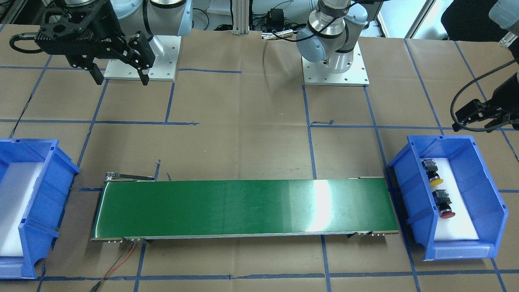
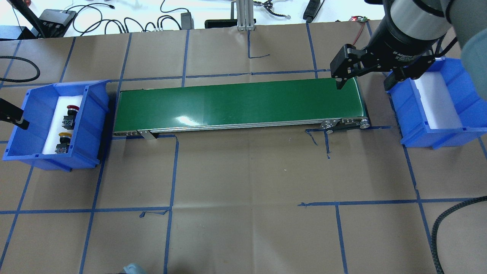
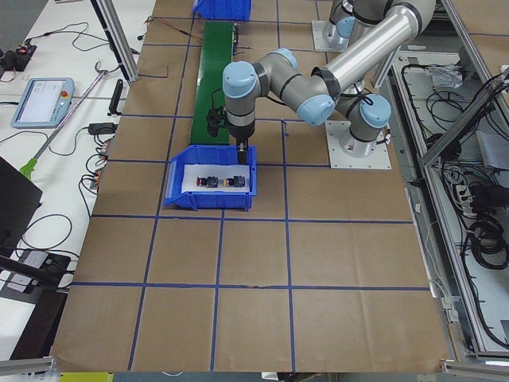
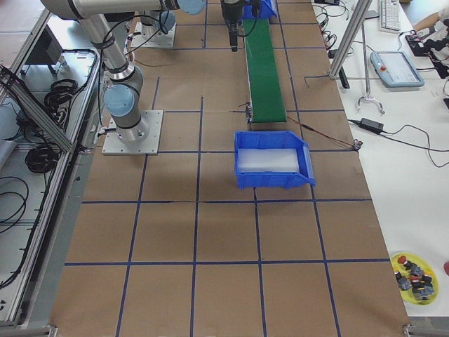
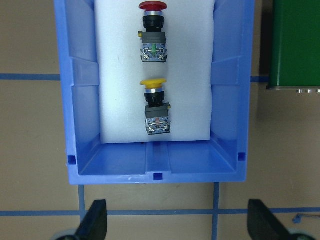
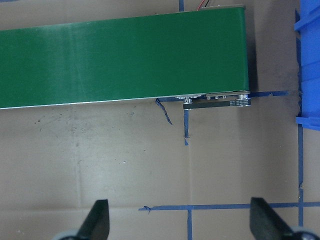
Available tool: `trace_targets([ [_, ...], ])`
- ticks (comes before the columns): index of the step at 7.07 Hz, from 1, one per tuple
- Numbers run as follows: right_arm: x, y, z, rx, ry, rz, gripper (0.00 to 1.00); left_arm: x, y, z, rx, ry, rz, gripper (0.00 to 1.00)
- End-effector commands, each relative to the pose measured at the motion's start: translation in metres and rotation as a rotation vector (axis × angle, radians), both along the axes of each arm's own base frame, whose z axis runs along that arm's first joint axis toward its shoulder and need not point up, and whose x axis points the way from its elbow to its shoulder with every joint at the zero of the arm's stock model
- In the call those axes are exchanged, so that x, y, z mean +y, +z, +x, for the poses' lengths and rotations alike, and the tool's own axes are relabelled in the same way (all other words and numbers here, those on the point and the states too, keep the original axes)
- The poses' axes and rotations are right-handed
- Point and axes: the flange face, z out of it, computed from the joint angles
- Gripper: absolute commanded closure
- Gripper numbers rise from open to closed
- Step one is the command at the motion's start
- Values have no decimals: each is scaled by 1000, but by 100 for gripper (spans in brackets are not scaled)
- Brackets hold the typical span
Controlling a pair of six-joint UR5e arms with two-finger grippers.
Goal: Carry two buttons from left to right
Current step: 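Move the left gripper down into the bin over the yellow button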
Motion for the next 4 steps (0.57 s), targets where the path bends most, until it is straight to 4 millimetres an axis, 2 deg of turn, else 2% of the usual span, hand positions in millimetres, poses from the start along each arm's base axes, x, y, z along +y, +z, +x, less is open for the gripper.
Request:
trace_targets([
  [1,0,0,0,0,0,2,0,-16,-47,3,-9,22,-30,1],
  [3,0,0,0,0,0,0,0,-13,-100,-8,-30,9,-54,1],
  [4,1,0,0,-2,-1,0,0,-7,-118,-13,-37,5,-61,1],
])
